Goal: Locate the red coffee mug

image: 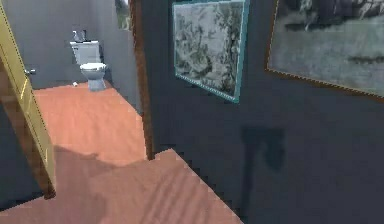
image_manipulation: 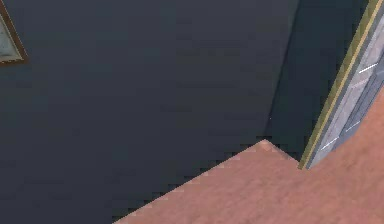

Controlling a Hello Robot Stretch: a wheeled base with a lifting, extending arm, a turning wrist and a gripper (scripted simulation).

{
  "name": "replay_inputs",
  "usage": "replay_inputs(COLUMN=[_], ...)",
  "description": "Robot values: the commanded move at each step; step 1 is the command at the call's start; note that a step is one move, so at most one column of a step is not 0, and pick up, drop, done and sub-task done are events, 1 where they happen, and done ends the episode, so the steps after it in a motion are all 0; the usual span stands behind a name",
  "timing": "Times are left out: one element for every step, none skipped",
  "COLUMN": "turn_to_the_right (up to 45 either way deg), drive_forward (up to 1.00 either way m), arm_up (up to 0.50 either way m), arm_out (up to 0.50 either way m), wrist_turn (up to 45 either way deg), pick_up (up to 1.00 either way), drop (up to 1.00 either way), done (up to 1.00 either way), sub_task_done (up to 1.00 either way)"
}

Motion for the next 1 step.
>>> replay_inputs(turn_to_the_right=[0.0], drive_forward=[0.25], arm_up=[0.0], arm_out=[0.0], wrist_turn=[0.0], pick_up=[0.0], drop=[0.0], done=[0.0], sub_task_done=[0.0])
